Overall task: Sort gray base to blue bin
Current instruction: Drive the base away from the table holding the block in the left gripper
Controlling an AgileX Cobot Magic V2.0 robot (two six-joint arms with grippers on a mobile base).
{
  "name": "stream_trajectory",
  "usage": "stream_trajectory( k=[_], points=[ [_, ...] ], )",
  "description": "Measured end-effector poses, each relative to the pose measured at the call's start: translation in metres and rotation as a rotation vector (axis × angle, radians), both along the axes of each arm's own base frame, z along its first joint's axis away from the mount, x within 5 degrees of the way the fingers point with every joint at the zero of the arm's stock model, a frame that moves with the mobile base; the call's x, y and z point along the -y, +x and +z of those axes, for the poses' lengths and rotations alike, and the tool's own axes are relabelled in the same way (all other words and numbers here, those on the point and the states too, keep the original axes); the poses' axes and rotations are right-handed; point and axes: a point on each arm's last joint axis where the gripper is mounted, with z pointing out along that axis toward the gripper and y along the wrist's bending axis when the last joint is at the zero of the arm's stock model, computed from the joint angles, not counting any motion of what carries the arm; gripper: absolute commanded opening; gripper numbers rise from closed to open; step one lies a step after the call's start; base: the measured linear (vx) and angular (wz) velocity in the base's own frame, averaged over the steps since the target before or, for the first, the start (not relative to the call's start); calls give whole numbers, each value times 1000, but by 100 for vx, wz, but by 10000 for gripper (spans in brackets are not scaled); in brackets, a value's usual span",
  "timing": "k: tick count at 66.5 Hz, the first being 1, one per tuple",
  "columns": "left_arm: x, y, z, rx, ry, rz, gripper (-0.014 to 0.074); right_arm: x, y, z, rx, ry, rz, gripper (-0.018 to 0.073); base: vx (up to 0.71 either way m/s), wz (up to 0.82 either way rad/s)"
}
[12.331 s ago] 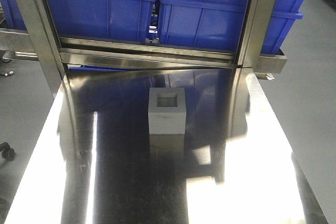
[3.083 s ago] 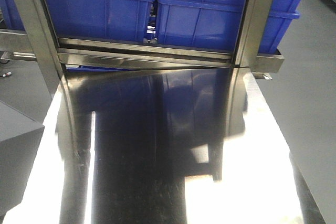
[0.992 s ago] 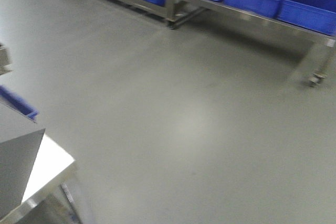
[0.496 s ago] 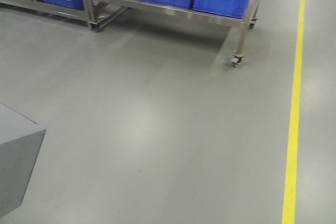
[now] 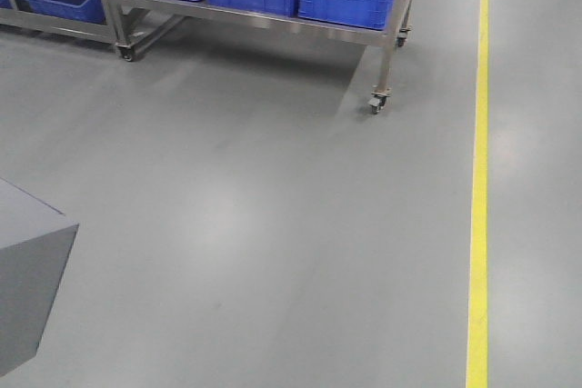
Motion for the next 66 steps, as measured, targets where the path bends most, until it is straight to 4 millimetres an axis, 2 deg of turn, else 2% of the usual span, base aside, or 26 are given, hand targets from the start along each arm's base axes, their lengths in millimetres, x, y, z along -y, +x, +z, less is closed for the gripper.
stream_trajectory(
  k=[66],
  points=[
    [0, 0, 0, 0, 0, 0, 20, 0, 0, 0, 0, 0, 0, -5, 19, -19]
  ],
)
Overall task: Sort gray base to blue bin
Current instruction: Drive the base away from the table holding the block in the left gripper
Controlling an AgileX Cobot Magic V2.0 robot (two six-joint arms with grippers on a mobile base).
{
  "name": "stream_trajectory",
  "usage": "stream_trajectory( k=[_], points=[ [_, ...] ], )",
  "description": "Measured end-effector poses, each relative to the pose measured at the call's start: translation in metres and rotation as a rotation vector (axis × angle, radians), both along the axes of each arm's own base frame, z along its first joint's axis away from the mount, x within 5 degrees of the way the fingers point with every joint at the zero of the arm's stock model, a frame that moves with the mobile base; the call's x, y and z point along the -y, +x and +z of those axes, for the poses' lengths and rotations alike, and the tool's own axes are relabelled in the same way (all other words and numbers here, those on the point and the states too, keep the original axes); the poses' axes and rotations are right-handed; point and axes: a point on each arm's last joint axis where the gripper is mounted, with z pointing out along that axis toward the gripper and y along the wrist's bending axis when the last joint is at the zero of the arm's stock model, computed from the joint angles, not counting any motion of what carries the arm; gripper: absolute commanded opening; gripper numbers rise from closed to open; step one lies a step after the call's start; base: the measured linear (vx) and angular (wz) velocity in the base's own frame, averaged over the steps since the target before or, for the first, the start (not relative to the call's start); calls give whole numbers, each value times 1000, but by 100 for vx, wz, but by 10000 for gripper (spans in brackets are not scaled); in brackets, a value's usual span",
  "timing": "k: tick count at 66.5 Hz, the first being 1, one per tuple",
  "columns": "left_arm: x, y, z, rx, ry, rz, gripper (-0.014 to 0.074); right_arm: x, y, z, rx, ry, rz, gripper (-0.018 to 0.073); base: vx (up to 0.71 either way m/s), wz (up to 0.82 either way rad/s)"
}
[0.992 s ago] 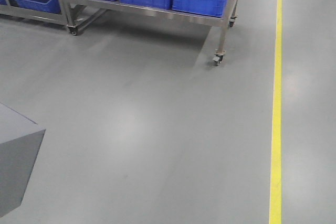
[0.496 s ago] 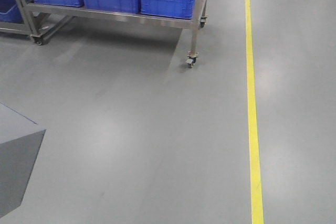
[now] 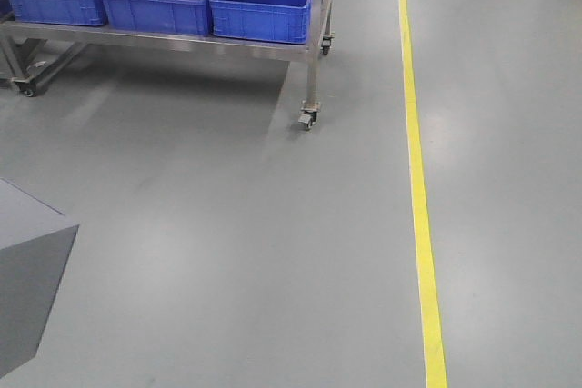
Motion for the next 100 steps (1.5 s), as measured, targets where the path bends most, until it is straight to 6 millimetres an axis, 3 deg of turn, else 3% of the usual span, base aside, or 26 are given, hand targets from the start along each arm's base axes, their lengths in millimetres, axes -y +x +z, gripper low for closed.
stream_trajectory(
  k=[100],
  points=[
    [0, 0, 0, 0, 0, 0, 20, 0, 0, 0, 0, 0, 0, -5, 27, -5]
  ],
)
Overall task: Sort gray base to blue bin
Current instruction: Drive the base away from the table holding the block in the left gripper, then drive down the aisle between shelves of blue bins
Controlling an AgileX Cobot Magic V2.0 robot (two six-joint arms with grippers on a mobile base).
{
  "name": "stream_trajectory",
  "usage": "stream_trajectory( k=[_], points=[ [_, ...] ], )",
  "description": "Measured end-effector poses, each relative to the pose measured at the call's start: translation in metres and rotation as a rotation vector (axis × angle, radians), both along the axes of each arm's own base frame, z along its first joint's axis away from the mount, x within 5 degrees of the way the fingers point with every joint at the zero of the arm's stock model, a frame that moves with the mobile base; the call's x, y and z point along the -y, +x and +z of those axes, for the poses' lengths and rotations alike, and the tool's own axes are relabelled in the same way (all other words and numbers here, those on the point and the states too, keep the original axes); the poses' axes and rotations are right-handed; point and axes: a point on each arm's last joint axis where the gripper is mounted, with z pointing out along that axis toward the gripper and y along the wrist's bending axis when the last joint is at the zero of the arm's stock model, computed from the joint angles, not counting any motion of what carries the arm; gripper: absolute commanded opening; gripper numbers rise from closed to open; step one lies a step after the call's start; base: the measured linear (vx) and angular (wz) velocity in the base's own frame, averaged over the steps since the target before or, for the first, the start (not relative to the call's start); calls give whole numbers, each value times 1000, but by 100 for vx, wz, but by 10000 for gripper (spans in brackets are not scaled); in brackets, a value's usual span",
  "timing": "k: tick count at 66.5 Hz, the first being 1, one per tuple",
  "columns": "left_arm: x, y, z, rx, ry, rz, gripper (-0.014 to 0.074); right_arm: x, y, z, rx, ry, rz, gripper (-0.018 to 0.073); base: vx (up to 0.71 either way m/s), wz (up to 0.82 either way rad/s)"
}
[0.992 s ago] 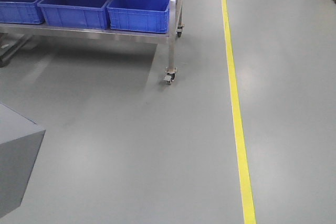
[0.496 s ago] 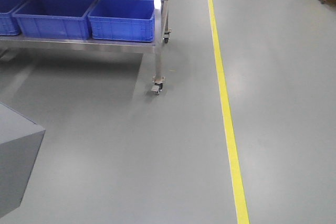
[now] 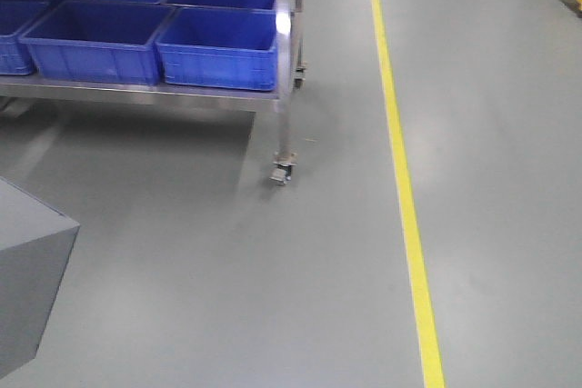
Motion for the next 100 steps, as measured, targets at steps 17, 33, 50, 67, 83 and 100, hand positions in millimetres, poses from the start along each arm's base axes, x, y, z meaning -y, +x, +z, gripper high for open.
stream_trajectory(
  k=[17, 33, 50, 67, 83, 100],
  points=[
    [0, 0, 0, 0, 0, 0, 20, 0, 0, 0, 0, 0, 0, -5, 31, 42],
    [0, 0, 0, 0, 0, 0, 20, 0, 0, 0, 0, 0, 0, -5, 30, 53],
    [0, 0, 0, 0, 0, 0, 20, 0, 0, 0, 0, 0, 0, -5, 29, 55],
    [0, 0, 0, 0, 0, 0, 20, 0, 0, 0, 0, 0, 0, -5, 31, 54],
    [0, 0, 0, 0, 0, 0, 20, 0, 0, 0, 0, 0, 0, -5, 31, 48],
    [0, 0, 0, 0, 0, 0, 20, 0, 0, 0, 0, 0, 0, -5, 31, 52]
  ],
)
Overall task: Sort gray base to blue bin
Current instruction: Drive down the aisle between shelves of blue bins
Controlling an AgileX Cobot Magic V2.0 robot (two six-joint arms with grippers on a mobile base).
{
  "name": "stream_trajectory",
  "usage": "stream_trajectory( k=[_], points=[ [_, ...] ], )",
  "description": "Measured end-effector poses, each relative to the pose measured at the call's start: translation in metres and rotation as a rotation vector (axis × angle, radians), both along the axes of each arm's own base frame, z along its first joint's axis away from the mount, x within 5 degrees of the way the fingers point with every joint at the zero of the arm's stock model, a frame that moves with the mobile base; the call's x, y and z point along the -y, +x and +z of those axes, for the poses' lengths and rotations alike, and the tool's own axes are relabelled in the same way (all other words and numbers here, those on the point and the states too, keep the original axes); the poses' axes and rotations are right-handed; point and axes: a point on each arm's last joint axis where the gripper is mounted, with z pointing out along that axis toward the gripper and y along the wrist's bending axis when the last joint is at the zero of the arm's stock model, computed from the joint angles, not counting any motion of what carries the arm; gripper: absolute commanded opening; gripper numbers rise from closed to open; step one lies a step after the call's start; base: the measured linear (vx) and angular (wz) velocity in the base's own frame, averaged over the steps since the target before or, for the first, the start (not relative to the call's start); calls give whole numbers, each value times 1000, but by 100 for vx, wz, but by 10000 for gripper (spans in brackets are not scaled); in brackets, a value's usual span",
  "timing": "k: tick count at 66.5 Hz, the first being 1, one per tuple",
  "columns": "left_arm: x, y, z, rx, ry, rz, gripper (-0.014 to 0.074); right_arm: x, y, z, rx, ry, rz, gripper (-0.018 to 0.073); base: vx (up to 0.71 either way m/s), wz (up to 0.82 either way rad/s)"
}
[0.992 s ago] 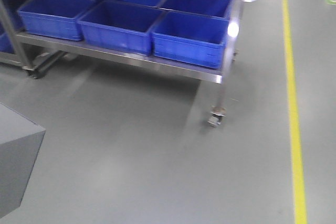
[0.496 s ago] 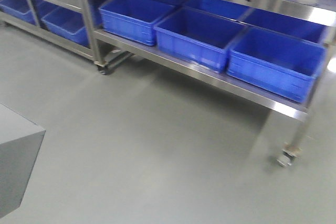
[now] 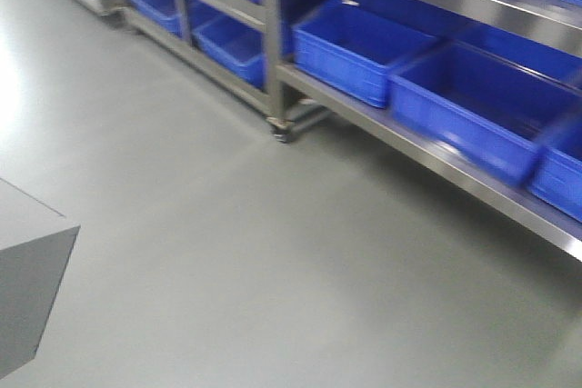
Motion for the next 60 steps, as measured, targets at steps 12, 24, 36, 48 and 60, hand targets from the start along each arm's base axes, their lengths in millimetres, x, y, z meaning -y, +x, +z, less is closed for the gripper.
stream_trajectory(
  k=[12, 24, 36, 48, 60],
  points=[
    [0, 0, 0, 0, 0, 0, 20, 0, 0, 0, 0, 0, 0, -5, 31, 67],
    [0, 0, 0, 0, 0, 0, 20, 0, 0, 0, 0, 0, 0, -5, 30, 70],
    [0, 0, 0, 0, 0, 0, 20, 0, 0, 0, 0, 0, 0, -5, 28, 63],
    [0, 0, 0, 0, 0, 0, 20, 0, 0, 0, 0, 0, 0, -5, 29, 48],
    [0, 0, 0, 0, 0, 0, 20, 0, 0, 0, 0, 0, 0, -5, 32, 28]
  ],
)
